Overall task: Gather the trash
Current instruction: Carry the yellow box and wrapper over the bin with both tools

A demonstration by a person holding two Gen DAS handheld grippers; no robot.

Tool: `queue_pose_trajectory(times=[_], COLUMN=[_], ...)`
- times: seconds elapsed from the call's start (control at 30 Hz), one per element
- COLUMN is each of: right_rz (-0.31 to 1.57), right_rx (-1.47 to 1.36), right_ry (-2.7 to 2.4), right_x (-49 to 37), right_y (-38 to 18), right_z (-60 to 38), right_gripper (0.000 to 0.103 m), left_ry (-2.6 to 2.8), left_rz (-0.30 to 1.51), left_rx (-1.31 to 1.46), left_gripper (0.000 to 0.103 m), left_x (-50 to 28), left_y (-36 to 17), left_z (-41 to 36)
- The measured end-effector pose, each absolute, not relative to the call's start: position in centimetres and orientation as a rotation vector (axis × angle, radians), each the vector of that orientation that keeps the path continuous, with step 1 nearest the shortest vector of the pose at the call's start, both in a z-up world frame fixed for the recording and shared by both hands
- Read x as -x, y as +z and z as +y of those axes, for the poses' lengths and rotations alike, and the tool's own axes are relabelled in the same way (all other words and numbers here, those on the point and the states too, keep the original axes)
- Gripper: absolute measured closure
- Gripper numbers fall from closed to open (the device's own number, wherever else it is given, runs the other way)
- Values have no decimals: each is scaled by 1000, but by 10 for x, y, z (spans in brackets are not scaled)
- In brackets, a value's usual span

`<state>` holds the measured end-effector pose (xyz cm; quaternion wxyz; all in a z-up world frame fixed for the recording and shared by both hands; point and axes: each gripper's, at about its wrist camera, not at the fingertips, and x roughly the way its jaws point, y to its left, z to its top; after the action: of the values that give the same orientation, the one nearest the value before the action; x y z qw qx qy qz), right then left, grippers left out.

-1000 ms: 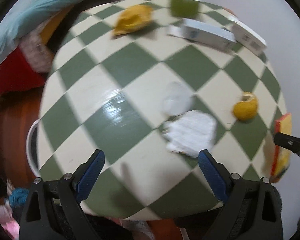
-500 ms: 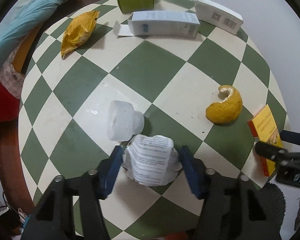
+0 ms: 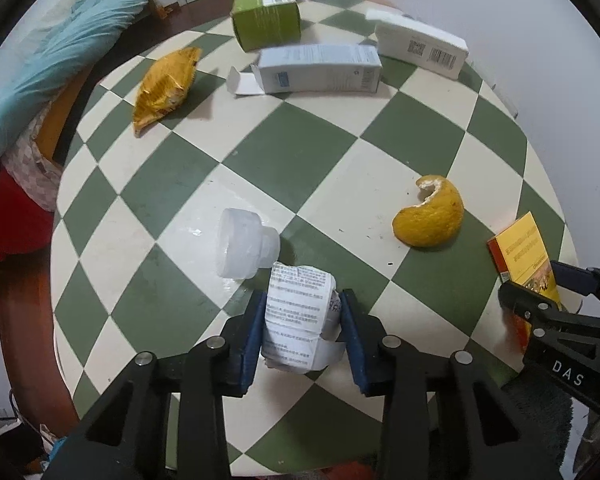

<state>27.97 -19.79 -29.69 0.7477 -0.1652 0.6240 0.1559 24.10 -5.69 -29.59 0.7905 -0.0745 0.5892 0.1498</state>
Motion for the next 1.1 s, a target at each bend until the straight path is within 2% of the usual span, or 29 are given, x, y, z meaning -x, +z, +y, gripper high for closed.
queue_pose_trajectory(times=[0.17,0.4,0.77,0.93,1.1], right_rz=[1334,1249,1093,1081,1120], right_rx=[315,213,133,128,161], right_ry=[338,352,551,680,793], right_x=[-264,-241,-198,-161,-126], right_y=[-276,-222,-143,-126,-141], right_z=[-198,-181,-95,-25,56], right_gripper=[41,41,41,41,41], left_ry=[346,424,570,650,744], left_rz=[1219,1087,918,886,897], left_rx=[186,225,292,345,445], left_gripper=[70,70,70,70,70], left_x=[-234,-201,-117,-69,-18], left_y=[-274,-216,-134,-123,-139], left_z=[-41,-10,95,153,221])
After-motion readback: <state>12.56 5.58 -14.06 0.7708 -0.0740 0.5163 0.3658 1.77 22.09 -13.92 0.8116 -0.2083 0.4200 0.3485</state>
